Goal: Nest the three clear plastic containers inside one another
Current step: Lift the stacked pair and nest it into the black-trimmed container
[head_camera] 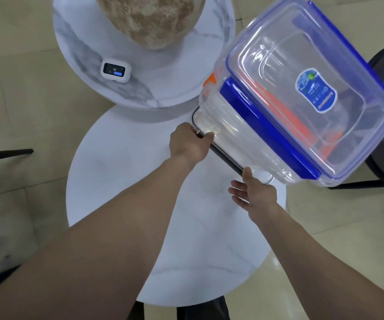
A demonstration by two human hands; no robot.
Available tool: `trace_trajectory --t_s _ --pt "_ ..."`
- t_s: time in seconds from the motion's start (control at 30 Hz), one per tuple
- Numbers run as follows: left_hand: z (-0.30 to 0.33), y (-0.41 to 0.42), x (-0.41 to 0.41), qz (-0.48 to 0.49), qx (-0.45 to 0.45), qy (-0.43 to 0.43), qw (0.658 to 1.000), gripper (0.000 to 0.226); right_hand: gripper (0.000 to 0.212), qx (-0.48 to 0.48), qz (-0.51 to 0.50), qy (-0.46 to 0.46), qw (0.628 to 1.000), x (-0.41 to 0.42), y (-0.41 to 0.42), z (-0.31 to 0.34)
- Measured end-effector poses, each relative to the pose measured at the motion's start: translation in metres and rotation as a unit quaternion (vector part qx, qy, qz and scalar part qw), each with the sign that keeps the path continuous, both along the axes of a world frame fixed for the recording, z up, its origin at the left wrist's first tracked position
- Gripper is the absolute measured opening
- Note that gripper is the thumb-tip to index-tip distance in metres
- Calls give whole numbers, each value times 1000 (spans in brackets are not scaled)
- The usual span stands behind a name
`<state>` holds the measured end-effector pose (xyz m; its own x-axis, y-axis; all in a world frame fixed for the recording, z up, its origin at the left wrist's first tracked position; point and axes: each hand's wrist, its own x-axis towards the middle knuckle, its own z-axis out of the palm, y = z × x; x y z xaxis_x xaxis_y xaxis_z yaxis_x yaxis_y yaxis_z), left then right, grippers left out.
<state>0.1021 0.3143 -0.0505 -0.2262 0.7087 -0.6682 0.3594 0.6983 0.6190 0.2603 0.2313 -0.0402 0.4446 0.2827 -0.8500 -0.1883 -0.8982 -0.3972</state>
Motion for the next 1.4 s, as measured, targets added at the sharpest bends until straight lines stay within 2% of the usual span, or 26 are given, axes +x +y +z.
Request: trace_trajectory --t_s 0.4,1.2,1.4 --pt "-7 11 10 64 -26 -68 995 31 37 9 29 -18 999 13 10 -3" --pt "-6 10 12 81 -42 -74 993 31 36 -1 53 -35 998 15 10 -3" --pt "-7 9 11 86 -46 -80 992 37 38 0 48 -38 998 14 10 -4"
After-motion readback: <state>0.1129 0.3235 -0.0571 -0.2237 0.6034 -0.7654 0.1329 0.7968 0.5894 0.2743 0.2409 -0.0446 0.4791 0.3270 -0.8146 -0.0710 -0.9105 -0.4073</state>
